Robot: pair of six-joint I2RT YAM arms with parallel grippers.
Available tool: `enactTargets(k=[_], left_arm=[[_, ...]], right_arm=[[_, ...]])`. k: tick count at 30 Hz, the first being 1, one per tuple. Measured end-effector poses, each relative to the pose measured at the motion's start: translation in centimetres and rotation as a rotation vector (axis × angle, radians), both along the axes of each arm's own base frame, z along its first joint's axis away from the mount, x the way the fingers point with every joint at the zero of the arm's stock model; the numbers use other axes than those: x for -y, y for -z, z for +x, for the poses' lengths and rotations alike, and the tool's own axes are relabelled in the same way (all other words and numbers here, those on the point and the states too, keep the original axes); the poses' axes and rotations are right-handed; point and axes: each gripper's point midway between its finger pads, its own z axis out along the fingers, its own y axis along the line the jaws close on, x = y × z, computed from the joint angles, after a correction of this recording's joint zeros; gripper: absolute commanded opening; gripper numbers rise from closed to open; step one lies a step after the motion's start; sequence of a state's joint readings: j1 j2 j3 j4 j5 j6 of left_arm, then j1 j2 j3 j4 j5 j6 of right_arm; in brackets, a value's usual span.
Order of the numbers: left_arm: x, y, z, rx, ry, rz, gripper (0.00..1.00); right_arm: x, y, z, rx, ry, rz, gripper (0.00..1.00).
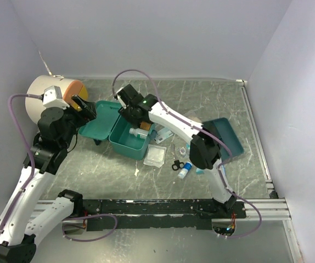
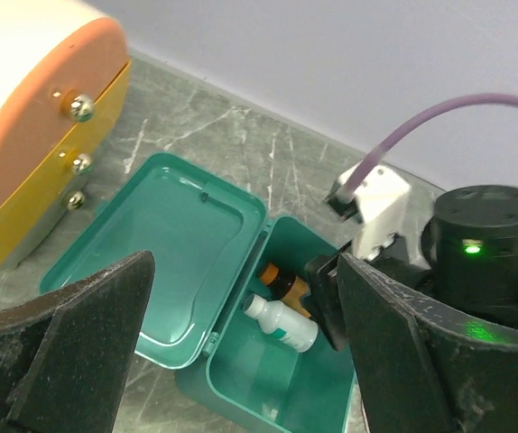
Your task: Organize the medicine kit
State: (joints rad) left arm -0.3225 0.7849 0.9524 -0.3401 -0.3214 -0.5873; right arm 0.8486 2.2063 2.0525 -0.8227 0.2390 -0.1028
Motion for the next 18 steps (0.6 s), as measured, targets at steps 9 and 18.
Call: enactTargets(k=[9,18], left_arm=[[4.0,-1.7,-0.5,0.026,0.258,0.061,0.92],[7.3,-2.3,-2.2,0.064,0.474,0.040,0.92]], right_arm=[[4.9,-11.0,-3.8,0.079,0.363,0.348,0.56],[14.3,-6.6,-9.5,-0.028,0.772,0.502,0.54]])
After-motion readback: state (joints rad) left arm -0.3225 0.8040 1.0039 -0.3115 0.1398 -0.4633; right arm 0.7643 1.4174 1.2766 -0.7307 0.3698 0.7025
